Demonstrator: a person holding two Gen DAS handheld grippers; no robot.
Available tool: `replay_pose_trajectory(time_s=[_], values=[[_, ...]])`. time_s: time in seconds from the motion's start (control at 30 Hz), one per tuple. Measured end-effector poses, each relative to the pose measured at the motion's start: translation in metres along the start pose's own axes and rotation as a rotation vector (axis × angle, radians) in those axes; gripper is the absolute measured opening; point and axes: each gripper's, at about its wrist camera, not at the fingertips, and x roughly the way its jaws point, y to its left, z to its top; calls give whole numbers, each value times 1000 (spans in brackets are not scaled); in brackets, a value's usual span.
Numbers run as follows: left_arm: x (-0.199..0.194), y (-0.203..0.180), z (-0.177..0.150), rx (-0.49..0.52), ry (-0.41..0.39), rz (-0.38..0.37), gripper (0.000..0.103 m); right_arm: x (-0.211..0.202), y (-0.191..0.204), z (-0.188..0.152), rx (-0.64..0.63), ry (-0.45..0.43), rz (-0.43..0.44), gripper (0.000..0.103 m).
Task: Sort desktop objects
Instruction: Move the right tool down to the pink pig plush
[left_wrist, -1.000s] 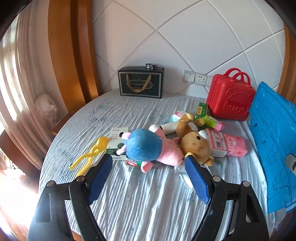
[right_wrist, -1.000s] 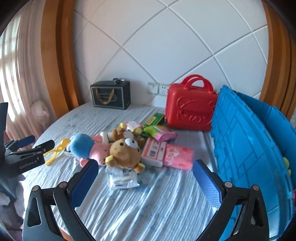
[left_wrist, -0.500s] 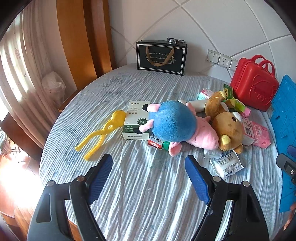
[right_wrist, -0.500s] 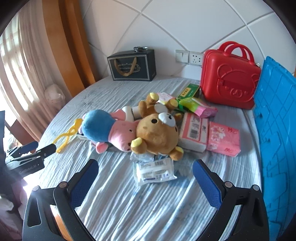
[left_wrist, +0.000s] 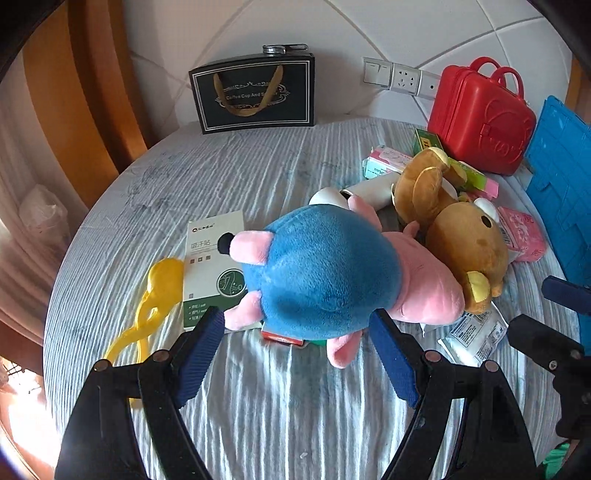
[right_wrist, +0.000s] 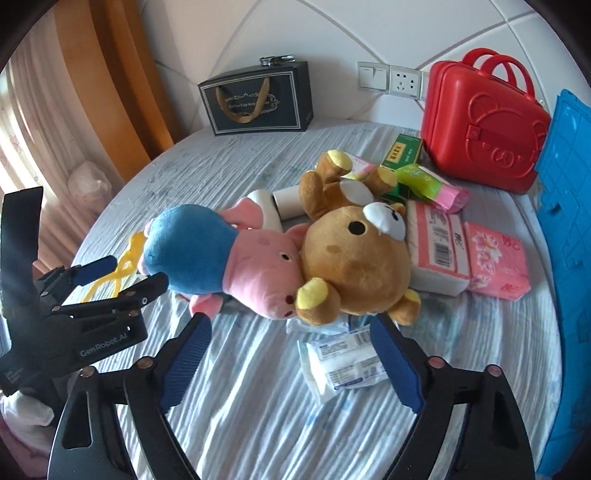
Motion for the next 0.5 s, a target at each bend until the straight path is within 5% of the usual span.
replay_pose_trajectory(time_s=[0.3, 0.5], values=[[34, -6, 23, 38, 43, -39, 81, 25, 2, 19, 38, 33, -27, 75], [38, 21, -17, -22, 131, -27, 80, 43, 7, 37, 22, 15, 15, 66]])
